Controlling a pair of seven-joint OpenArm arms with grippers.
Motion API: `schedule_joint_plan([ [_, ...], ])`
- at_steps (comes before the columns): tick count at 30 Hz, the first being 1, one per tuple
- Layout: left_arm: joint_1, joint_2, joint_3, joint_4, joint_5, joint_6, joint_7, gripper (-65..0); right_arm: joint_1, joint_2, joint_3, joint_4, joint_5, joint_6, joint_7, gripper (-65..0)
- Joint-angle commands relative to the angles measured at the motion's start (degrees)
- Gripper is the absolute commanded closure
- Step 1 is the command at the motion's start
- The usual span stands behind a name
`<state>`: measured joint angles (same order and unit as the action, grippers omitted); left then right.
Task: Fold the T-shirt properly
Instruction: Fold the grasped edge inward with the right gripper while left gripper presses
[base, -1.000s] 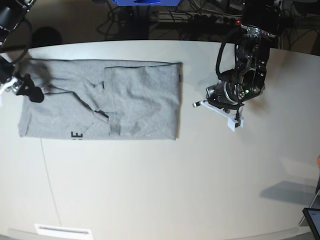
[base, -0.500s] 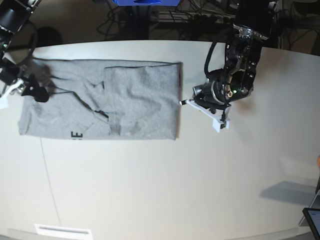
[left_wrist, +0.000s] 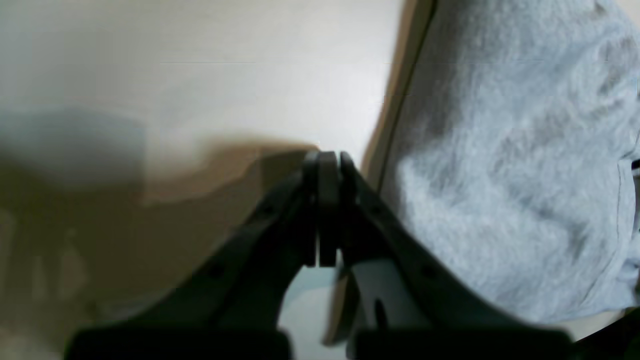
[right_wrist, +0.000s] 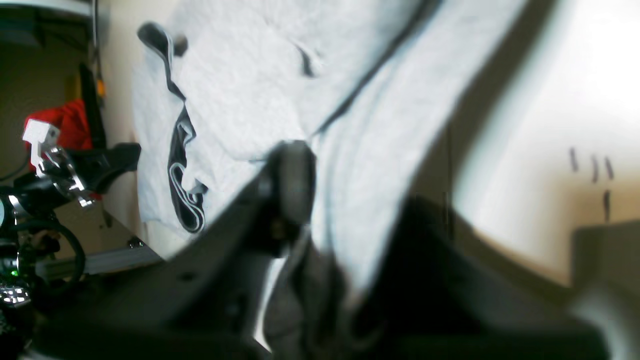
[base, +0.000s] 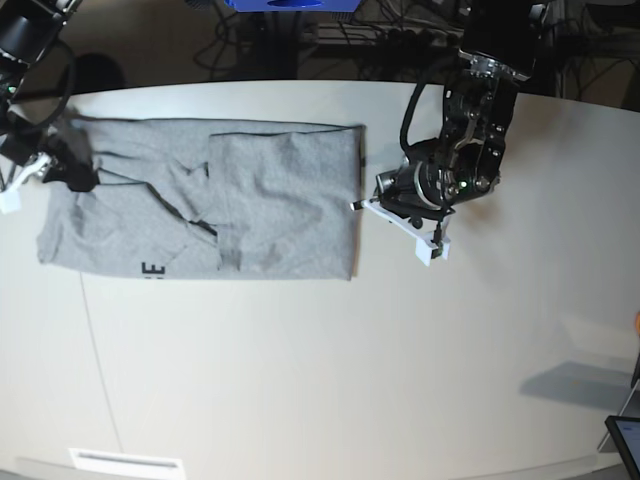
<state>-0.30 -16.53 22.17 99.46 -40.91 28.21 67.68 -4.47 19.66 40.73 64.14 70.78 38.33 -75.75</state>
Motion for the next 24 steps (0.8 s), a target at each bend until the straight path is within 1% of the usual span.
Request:
schedule_joint_plan([
  [1, 0.1, -0.4, -0.2, 0.4, 0.4, 0.1, 0.6, 0.0, 0.5, 1.0, 0.1, 0.6, 1.3, 0.1, 0.4, -3.3],
  [3, 0.2, -0.4, 0.3, 0.4, 0.4, 0.1, 0.6, 0.0, 0.5, 1.0, 0.1, 0.6, 1.3, 0.1, 0.4, -1.6],
  [8, 0.1, -0.4, 0.5, 0.4, 0.4, 0.1, 0.6, 0.0, 0.5, 1.0, 0.1, 0.7, 1.3, 0.1, 0.4, -0.3],
  [10, -0.2, -0.3, 0.5, 0.3, 0.4, 0.1, 0.6, 0.0, 0.5, 1.0, 0.1, 2.6, 1.2, 0.0, 0.4, -0.1],
  [11, -0.4, -0.2, 0.5, 0.3, 0.4, 0.1, 0.6, 0.0, 0.5, 1.0, 0.1, 4.7, 0.6, -0.9, 0.4, -0.1],
  [15, -0.5, 1.0, 0.5, 0.3, 0.2, 0.1, 0.7, 0.0, 0.5, 0.6, 0.2, 12.3, -0.6, -6.5, 0.4, -0.1],
  [18, -0.4, 1.3, 0.9, 0.3, 0.1, 0.1, 0.7, 0.0, 0.4, 0.5, 0.2, 14.6, -0.5, -9.7, 0.4, -0.1],
  [21, -0.5, 1.6, 2.9, 0.2, 0.2, 0.1, 0.7, 0.0, 0.4, 0.5, 0.2, 14.8, -0.4, -11.4, 0.4, -0.1],
  [24, -1.1, 3.4, 3.3, -1.2, 0.2, 0.1, 0.6, 0.0, 0.0, 0.5, 0.2, 14.8, -0.4, -11.6, 0.4, -0.1],
])
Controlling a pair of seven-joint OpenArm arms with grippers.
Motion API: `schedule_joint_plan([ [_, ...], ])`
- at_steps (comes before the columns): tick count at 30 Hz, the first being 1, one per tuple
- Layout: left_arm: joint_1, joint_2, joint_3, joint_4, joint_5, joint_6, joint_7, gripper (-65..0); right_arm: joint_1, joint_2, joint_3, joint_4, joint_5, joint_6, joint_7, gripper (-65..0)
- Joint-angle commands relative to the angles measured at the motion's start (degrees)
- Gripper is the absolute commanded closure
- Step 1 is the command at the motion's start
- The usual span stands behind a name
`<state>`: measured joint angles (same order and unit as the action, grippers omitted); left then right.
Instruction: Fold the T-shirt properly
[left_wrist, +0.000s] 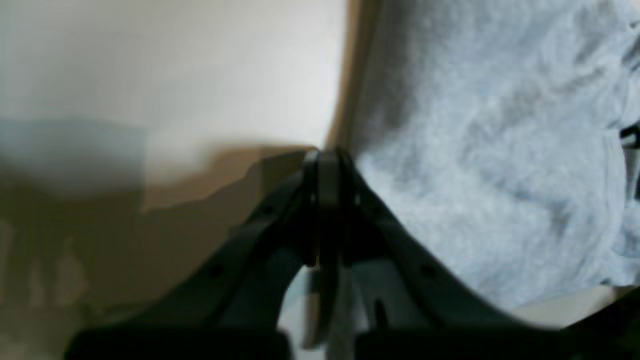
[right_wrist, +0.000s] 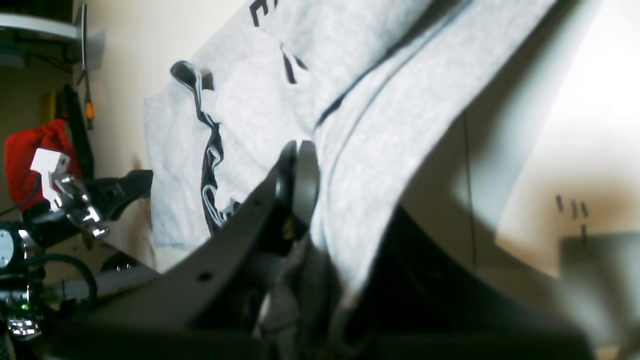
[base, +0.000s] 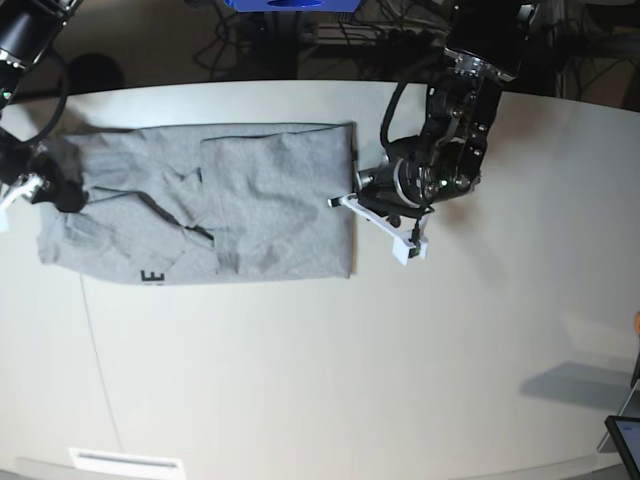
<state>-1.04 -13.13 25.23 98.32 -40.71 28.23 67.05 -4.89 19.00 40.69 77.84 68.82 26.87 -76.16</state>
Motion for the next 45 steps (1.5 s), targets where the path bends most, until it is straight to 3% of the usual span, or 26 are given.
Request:
schedule_joint_plan([
  [1, -0.7, 0.5, 0.2, -0.9, 0.0, -0.1, 1.2, 0.0, 0.4, 1.2, 0.2, 1.1, 1.6, -0.2, 0.8, -0.1],
  [12, -0.8, 1.7, 0.2, -0.9, -0.1, -0.1, 1.2, 0.0, -1.4, 1.2, 0.1, 9.8, 1.3, -0.5, 0.3, -0.1],
  [16, -0.8, 1.7, 0.2, -0.9, -0.2, -0.1, 1.2, 0.0, -1.5, 1.2, 0.1, 12.4, 1.4, -5.0, 0.3, -0.1],
  [25, -1.6, 2.7, 0.2, -0.9, -0.3, -0.1, 1.3, 0.0, -2.2, 0.8, -6.5, 17.7, 1.3, -6.2, 1.0, -0.1],
  [29, -2.6, 3.1, 1.9, -1.0, -0.4, -0.1, 1.5, 0.0, -2.1, -0.1, -7.1, 19.8, 1.3, -10.2, 1.0, -0.1],
  [36, -4.1, 5.7, 3.8, -1.5, -0.4, -0.1, 1.6, 0.0, -2.1, -0.8, -7.3, 19.8, 1.3, -10.2, 0.7, -0.1],
  [40, -4.4, 6.2, 3.8, -1.5, -0.4, -0.1, 1.7, 0.0, -2.2, -0.9, -10.9, 23.2, 1.1, -10.4, 1.0, -0.1],
  [45, -4.5, 5.9, 3.7, -1.4, -0.4, -0.1, 1.7, 0.0, -2.5, -3.7, -11.7, 26.9, -4.2, -10.5, 0.9, -0.1],
])
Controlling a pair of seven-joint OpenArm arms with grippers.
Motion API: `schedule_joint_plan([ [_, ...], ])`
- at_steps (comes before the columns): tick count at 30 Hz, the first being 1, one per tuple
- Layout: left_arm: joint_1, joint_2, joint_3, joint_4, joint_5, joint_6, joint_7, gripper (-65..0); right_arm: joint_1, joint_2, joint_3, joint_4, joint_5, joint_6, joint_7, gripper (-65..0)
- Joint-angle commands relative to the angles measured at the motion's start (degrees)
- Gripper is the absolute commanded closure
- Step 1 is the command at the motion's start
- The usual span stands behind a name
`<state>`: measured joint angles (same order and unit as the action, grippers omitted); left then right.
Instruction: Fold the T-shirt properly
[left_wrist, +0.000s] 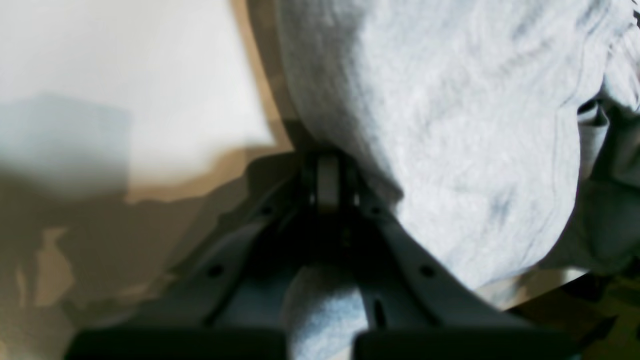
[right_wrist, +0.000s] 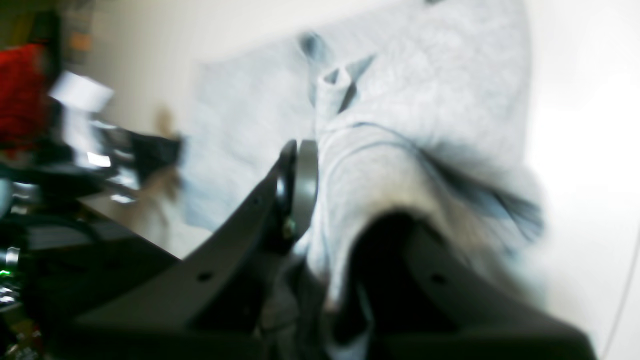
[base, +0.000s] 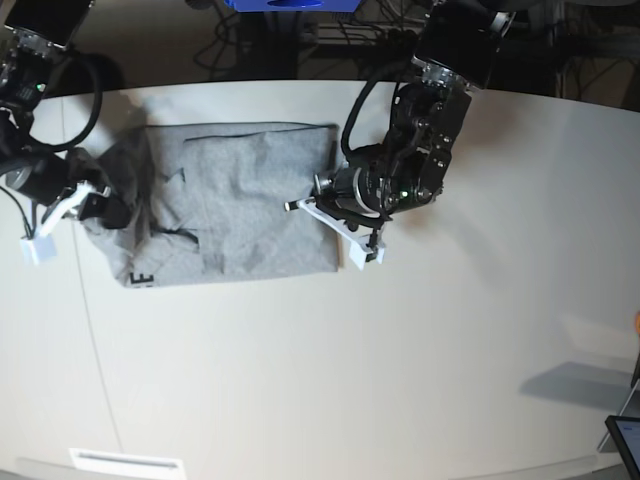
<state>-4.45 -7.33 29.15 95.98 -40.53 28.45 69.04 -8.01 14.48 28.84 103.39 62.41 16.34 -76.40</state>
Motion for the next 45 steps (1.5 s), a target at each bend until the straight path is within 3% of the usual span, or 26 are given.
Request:
schedule_joint_plan([
  [1, -1.0, 0.0, -0.2, 0.9, -0.1, -0.3, -0.3, 0.0, 0.6, 0.2, 0.1, 1.9, 1.5, 0.1, 0.8, -0.1],
  [13, -2.2, -0.9, -0.3, 0.9, -0.1, -0.3, -0.3, 0.0, 0.6, -0.7, -5.4, 3.9, 0.8, 0.1, 1.2, -0.1],
  [20, -2.9, -3.3, -0.4, 0.9, -0.1, -0.3, -0.3, 0.0, 0.7, -0.7, -7.6, 5.9, 0.8, 0.1, 1.2, -0.1],
  [45, -3.6, -3.2, -0.2, -0.7, 0.0, -0.3, -0.3, 0.0, 0.9, -3.5, -12.4, 8.9, 0.8, 0.1, 1.3, -0.1],
])
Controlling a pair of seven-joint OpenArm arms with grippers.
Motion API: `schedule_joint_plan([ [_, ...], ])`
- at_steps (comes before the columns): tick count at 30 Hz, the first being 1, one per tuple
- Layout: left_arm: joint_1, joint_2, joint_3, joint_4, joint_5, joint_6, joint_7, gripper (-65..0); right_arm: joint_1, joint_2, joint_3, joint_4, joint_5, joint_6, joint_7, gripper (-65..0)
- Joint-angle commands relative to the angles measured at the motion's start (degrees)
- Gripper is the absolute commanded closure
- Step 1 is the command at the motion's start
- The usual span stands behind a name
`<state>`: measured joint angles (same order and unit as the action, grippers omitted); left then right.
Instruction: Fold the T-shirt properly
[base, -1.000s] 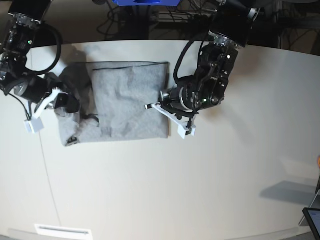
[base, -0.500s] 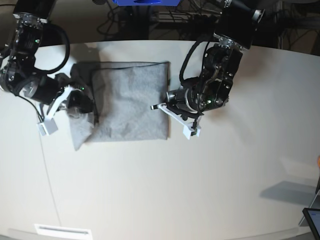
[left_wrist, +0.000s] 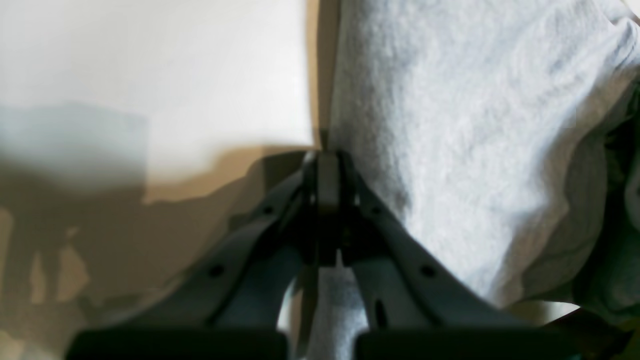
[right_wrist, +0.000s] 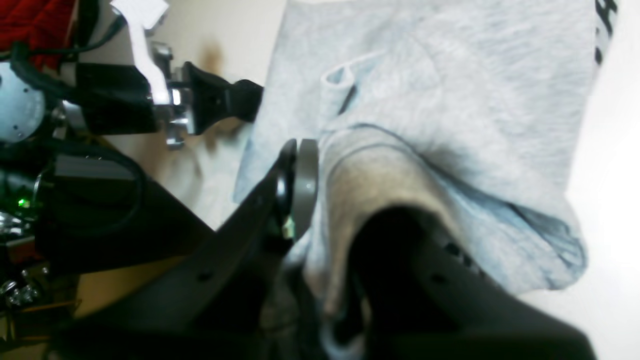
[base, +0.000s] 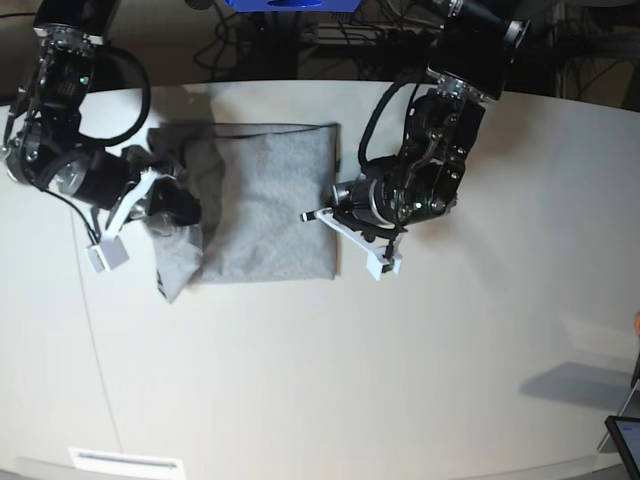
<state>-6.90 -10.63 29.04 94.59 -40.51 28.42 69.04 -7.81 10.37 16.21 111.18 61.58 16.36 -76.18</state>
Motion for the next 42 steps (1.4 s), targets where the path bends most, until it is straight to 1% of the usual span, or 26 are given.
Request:
schedule_joint_plan([
  [1, -1.3, 0.2, -0.1, 0.7, -0.1, -0.2, -0.3, 0.0, 0.7, 0.6, 0.2, 1.1, 1.9, 0.0, 1.0, -0.1],
  [7, -1.5, 0.4, -0.1, 0.7, -0.1, -0.2, -0.3, 0.0, 0.7, -0.2, 0.0, 1.2, 1.9, 0.0, 1.0, -0.1],
  [10, -1.5, 0.4, -0.1, 0.7, -0.2, -0.2, -0.3, 0.0, 0.7, -0.2, -3.3, 1.5, 1.6, 0.0, 1.0, -0.1],
  [16, -1.5, 0.3, 0.0, 0.7, -0.2, -0.2, -0.3, 0.0, 0.7, -0.4, -6.6, 1.5, 1.5, 0.0, 2.2, -0.1],
  [18, -1.4, 0.3, 0.0, 0.7, -0.1, -0.2, -0.3, 0.0, 0.7, -0.9, -7.3, 1.5, 1.4, 0.0, 2.2, -0.1],
  [23, -1.1, 0.1, 0.0, 0.8, -0.1, -0.2, -0.3, 0.0, 1.3, -2.2, -7.5, 1.5, -1.4, 0.0, 2.2, -0.1],
  [27, -1.1, 0.0, -0.2, 1.1, -0.1, -0.2, -0.3, 0.0, 1.9, -2.2, -8.9, 1.5, -1.8, 0.0, 2.2, -0.1],
  [28, -1.0, -0.1, -0.2, 1.1, -0.1, -0.2, -0.3, 0.0, 2.0, -2.1, -9.4, 1.5, -2.6, 0.0, 2.2, -0.1],
  [31, -1.0, -2.1, -0.5, 1.5, -0.4, -0.2, -0.3, 0.0, 2.1, -2.3, -9.5, 1.5, -6.9, 0.0, 2.2, -0.1],
  [34, -1.0, -4.4, -1.2, 4.4, -0.5, -0.1, -0.3, 0.0, 2.1, -2.3, -9.6, 1.5, -7.5, 0.0, 2.2, -0.1],
  [37, -0.8, -6.4, -4.8, 5.8, -0.6, -0.1, 0.0, 0.0, 2.6, -2.3, -9.6, 1.5, -7.6, 0.0, 2.2, -0.1],
  [40, 0.3, -7.3, -9.9, 6.0, -0.3, -0.1, 4.3, 0.0, 2.8, -2.2, -9.7, 1.5, -7.7, 0.0, 2.2, -0.1],
  [42, 1.1, -8.1, -13.4, 6.3, -0.3, -0.1, 6.0, 0.0, 3.0, -2.2, -10.3, 1.5, -7.8, 0.0, 2.2, -0.1],
])
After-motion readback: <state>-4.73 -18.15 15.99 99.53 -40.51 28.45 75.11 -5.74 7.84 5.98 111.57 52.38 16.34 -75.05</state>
